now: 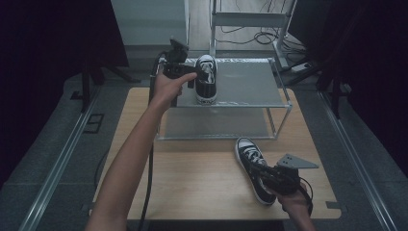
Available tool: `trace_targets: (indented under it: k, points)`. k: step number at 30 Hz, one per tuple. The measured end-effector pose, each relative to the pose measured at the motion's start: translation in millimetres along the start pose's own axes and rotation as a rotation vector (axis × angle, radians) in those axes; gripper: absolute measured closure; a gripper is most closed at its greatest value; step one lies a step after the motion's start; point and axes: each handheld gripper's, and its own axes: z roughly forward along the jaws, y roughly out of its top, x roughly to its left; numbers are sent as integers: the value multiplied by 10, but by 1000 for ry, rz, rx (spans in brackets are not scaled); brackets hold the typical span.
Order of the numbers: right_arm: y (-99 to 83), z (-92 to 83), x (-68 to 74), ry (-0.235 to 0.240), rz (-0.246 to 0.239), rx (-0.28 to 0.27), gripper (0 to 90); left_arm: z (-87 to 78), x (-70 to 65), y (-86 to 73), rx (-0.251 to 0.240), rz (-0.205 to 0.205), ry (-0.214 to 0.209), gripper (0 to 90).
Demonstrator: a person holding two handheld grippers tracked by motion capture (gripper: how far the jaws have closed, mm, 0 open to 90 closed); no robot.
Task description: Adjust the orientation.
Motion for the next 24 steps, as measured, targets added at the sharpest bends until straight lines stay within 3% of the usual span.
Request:
trace_targets:
  k: [3, 7, 14, 19, 21, 24]
  points:
    - [-29, 0, 65, 1, -15, 15, 822, -56, 19, -109, 2, 25, -10, 210]
    - [-124, -12, 161, 10, -36, 45, 853, -128, 57, -245, -12, 26, -28, 205]
    - [-427, -103, 276, 2, -49, 101, 873, -247, 149, -554, -21, 38, -70, 206]
    - [-594, -112, 209, -41, -31, 130, 876, -288, 152, -729, -24, 74, -82, 206]
    - [-668, -118, 137, -62, -4, 133, 898, -290, 148, -787, -24, 94, -68, 207]
    - [-720, -150, 62, -40, 25, 122, 900, -307, 160, -886, -27, 105, -79, 207]
